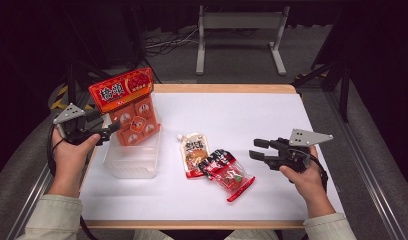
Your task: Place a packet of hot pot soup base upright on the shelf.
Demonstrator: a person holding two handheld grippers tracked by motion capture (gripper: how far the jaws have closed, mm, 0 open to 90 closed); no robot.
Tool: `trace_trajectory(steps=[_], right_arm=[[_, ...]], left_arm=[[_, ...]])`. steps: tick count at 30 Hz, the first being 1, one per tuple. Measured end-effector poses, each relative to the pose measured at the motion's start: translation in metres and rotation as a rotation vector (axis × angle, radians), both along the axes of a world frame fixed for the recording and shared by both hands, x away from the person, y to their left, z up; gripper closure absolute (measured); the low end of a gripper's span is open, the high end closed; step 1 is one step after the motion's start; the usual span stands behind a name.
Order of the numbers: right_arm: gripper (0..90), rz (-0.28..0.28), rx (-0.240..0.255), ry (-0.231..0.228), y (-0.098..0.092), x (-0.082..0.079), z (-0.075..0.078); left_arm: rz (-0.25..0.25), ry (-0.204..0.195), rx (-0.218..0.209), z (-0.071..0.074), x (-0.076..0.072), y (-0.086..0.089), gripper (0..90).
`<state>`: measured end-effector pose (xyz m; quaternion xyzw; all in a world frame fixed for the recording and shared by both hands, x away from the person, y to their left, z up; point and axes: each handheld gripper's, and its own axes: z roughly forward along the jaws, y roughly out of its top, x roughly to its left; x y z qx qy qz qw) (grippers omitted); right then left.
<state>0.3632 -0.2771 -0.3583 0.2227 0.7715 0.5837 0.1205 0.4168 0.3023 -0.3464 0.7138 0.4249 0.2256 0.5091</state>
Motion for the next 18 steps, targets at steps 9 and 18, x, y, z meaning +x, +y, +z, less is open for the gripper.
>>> trace_trajectory(steps=[9,18], right_arm=[[53.6,-0.030,-0.014,0.010,0.000,0.005,-0.003],[53.1,-0.039,-0.038,0.047,0.003,0.008,-0.005]], left_arm=[[-0.008,-0.030,-0.010,0.009,-0.038,-0.004,8.0],[-0.112,-0.062,-0.092,0.008,-0.073,-0.019,9.8]])
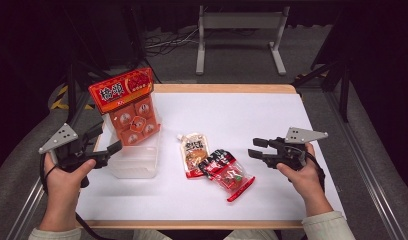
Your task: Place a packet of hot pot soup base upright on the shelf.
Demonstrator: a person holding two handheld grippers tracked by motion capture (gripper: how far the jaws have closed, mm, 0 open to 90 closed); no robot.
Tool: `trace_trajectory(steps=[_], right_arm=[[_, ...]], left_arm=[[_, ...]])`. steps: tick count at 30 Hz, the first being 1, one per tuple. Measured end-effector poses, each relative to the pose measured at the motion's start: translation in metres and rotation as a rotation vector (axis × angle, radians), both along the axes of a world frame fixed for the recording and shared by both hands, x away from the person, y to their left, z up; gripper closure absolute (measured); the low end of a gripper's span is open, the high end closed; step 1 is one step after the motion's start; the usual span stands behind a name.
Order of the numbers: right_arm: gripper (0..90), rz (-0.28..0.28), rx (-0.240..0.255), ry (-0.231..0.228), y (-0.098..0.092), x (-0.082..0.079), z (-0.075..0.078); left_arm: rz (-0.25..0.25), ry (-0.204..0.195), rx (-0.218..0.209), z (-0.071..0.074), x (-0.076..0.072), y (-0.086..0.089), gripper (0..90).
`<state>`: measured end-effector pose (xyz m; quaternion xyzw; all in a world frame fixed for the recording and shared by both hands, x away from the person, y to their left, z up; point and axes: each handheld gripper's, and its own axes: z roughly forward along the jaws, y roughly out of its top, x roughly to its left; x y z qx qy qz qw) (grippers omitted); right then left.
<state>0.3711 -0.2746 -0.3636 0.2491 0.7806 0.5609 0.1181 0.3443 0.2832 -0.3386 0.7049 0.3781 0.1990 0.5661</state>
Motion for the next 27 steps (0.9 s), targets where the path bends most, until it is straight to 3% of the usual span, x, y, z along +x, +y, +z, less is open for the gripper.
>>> trace_trajectory(steps=[3,5,9,15,17,19,21,27], right_arm=[[52.5,-0.001,-0.007,0.008,0.001,0.000,0.000],[51.9,-0.004,-0.010,0.013,0.002,0.001,-0.001],[52.9,-0.019,-0.006,0.016,0.003,0.002,-0.003],[53.8,-0.015,-0.014,0.065,0.006,0.004,-0.003],[53.8,-0.014,-0.023,0.064,0.007,0.004,-0.002],[53.2,-0.024,-0.028,0.035,0.009,0.005,0.000],[53.1,-0.019,-0.034,0.056,0.012,0.008,0.003],[42.6,-0.012,-0.096,0.076,0.024,0.020,0.006]], left_arm=[[-0.057,-0.004,0.015,0.001,-0.006,-0.012,9.6],[-0.096,-0.003,0.003,0.000,-0.008,-0.020,9.5],[-0.164,0.001,0.010,-0.005,-0.007,-0.034,9.8],[-0.196,0.022,0.022,-0.012,-0.003,-0.047,10.6],[-0.198,0.020,0.024,-0.012,-0.004,-0.048,10.6],[-0.203,0.021,0.018,-0.011,-0.004,-0.048,10.7],[-0.206,0.021,0.021,-0.011,-0.005,-0.049,10.7],[-0.219,0.018,0.014,-0.011,-0.006,-0.052,10.7]])
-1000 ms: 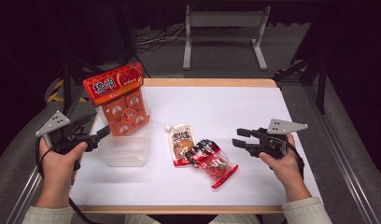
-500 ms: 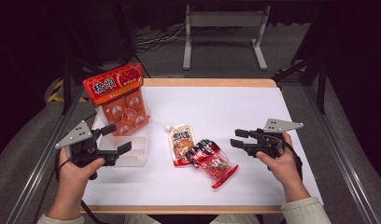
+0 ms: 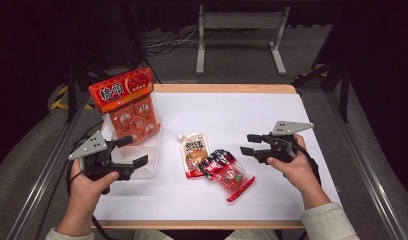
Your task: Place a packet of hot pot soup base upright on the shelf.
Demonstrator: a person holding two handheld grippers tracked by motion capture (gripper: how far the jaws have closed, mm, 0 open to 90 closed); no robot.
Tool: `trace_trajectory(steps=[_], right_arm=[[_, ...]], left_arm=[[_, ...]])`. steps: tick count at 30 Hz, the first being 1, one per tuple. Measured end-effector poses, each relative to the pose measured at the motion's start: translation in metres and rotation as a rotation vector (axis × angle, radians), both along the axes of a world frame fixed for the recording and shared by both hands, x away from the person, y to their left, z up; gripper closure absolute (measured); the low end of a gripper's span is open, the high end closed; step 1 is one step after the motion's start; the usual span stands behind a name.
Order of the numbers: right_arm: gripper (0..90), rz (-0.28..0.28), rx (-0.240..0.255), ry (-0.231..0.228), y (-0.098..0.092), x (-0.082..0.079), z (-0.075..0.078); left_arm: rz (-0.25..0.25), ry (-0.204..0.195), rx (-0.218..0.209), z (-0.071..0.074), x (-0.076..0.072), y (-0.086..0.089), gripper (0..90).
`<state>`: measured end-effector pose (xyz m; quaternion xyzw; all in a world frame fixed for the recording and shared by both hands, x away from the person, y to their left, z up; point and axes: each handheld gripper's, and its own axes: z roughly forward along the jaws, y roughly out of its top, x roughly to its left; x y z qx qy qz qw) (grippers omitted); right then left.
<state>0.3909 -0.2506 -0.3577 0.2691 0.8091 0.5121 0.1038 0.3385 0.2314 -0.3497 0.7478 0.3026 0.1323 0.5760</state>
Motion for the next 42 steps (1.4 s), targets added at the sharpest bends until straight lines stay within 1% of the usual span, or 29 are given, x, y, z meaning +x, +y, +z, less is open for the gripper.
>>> trace_trajectory(steps=[3,6,13,18,19,21,25,28,33,35,36,41,42], right_arm=[[41.6,0.008,-0.028,0.020,0.005,0.009,-0.005],[39.5,0.007,-0.047,0.061,0.011,0.019,-0.014],[37.8,0.022,-0.075,0.095,0.027,0.031,-0.033],[39.0,0.035,-0.125,0.116,0.038,0.036,-0.043],[38.9,0.039,-0.133,0.119,0.039,0.037,-0.044],[38.9,0.039,-0.139,0.130,0.041,0.039,-0.048],[38.7,0.038,-0.161,0.152,0.045,0.041,-0.055],[37.5,0.040,-0.191,0.155,0.049,0.042,-0.062],[34.5,0.039,-0.226,0.182,0.055,0.045,-0.072],[32.9,0.032,-0.236,0.198,0.056,0.046,-0.075],[31.4,0.033,-0.239,0.201,0.057,0.047,-0.076],[29.7,0.039,-0.228,0.223,0.059,0.048,-0.079],[27.9,0.047,-0.224,0.242,0.061,0.048,-0.080]], left_arm=[[-0.003,0.004,-0.006,-0.002,0.000,-0.001,10.7],[-0.005,0.003,-0.002,-0.003,0.000,-0.002,10.7],[-0.003,0.003,-0.002,-0.004,-0.001,-0.002,10.3],[-0.014,0.011,0.004,-0.006,-0.002,-0.005,10.1],[-0.015,0.004,0.009,-0.006,-0.002,-0.006,10.0],[-0.020,0.013,0.003,-0.006,-0.003,-0.007,9.9],[-0.027,0.007,0.008,-0.006,-0.003,-0.008,9.9],[-0.037,0.007,0.010,-0.007,-0.002,-0.009,9.9],[-0.043,0.016,0.016,-0.009,-0.002,-0.012,9.9],[-0.042,0.012,0.023,-0.009,-0.001,-0.012,9.8],[-0.038,0.017,0.020,-0.010,-0.002,-0.012,9.8],[-0.036,0.017,0.020,-0.010,-0.001,-0.012,9.7],[-0.036,0.017,0.021,-0.010,-0.002,-0.012,9.8]])
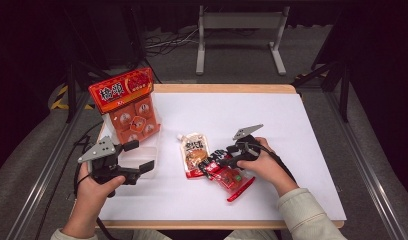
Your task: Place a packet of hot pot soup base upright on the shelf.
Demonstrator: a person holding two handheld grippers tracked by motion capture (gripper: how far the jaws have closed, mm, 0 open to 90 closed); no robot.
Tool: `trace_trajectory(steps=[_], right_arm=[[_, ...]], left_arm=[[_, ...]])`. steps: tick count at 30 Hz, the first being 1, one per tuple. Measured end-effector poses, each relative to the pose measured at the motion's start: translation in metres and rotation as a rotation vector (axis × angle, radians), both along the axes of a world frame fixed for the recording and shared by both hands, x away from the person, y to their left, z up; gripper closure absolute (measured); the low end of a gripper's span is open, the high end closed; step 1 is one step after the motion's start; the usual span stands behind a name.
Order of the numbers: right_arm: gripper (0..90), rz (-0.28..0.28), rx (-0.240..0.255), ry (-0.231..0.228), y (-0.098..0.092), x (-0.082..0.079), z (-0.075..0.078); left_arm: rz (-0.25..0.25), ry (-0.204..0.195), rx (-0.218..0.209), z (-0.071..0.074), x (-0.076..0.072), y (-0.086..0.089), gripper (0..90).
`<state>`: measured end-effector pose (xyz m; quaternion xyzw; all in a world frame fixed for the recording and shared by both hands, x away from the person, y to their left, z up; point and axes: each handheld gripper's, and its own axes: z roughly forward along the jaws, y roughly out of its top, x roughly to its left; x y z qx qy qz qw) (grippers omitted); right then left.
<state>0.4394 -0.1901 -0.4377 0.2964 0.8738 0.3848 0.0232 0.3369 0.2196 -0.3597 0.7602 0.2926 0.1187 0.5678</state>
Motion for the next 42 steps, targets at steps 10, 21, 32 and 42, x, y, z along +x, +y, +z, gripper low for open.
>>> trace_trajectory(steps=[10,21,32,42], right_arm=[[28.7,0.001,-0.017,0.015,0.005,-0.002,-0.001],[48.3,-0.014,-0.137,-0.054,0.013,-0.007,0.002],[66.2,-0.014,-0.202,-0.084,0.019,-0.012,0.006],[87.1,0.018,-0.205,-0.063,0.022,-0.015,0.009]], left_arm=[[-0.006,0.004,0.002,0.000,0.000,-0.003,9.7],[-0.031,0.026,-0.030,-0.001,0.001,-0.004,9.5],[-0.024,0.030,-0.024,-0.002,0.002,-0.003,9.3],[-0.028,0.032,-0.026,-0.003,0.003,-0.003,9.3]])
